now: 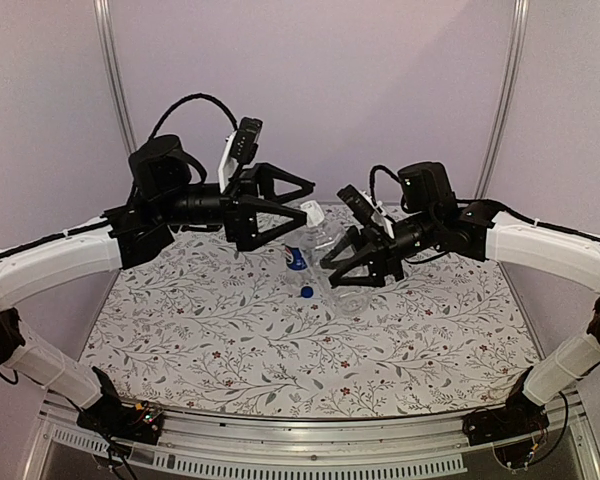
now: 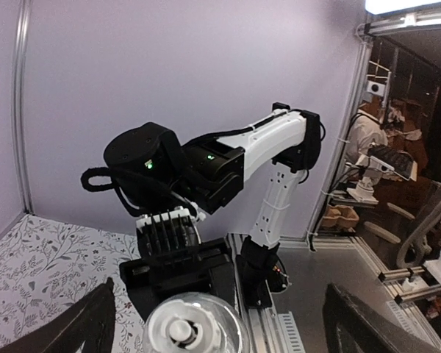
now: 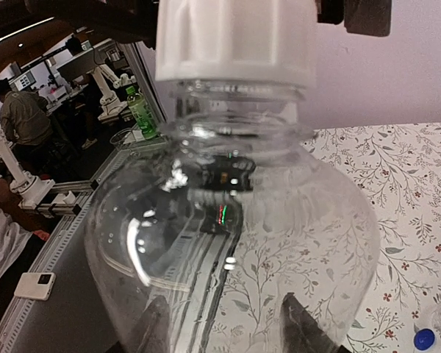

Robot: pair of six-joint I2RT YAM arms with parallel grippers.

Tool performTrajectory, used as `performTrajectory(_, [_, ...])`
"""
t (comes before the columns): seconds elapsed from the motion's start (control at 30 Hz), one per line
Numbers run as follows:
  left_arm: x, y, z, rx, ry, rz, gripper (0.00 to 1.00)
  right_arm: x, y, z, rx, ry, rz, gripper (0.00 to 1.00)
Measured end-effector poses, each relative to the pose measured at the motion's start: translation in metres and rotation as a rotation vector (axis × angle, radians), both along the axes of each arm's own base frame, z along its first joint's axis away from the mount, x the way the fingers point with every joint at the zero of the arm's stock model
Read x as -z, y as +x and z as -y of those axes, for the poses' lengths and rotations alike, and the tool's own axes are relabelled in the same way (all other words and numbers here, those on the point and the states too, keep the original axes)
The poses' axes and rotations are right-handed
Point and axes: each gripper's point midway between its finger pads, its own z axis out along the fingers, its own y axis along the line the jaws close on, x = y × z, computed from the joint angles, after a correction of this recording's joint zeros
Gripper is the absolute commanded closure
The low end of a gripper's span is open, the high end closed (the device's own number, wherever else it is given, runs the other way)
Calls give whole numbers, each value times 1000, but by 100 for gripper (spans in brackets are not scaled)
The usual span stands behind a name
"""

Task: Unscrew the bottle caps

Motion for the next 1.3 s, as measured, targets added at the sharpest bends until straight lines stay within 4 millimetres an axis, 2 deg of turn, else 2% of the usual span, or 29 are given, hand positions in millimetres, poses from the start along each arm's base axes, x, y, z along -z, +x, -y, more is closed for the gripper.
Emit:
performTrajectory(0.17, [8,-10,9,135,-16,21,5,-5,-11,2,-63,25,-18,53])
performTrajectory(0.43, [18,-14,18,229,-13,-3,30,-6,-14,3,-80,29,-26,53])
performTrajectory(0.67, [17,-17,19,270,-26,-9,44,-5,-14,3,-82,30,-24,53])
performTrajectory(1.03, [22,-8,22,247,-20,-44,76,-5,-15,3,-83,28,-17,53])
performTrajectory(1.13, [23,-3,22,221,-17,-53,82,-3,-13,2,-67,20,-14,54])
performTrajectory(1.3, [26,17,21,75,9,-127,82,1,3,0,20,-9,13,54])
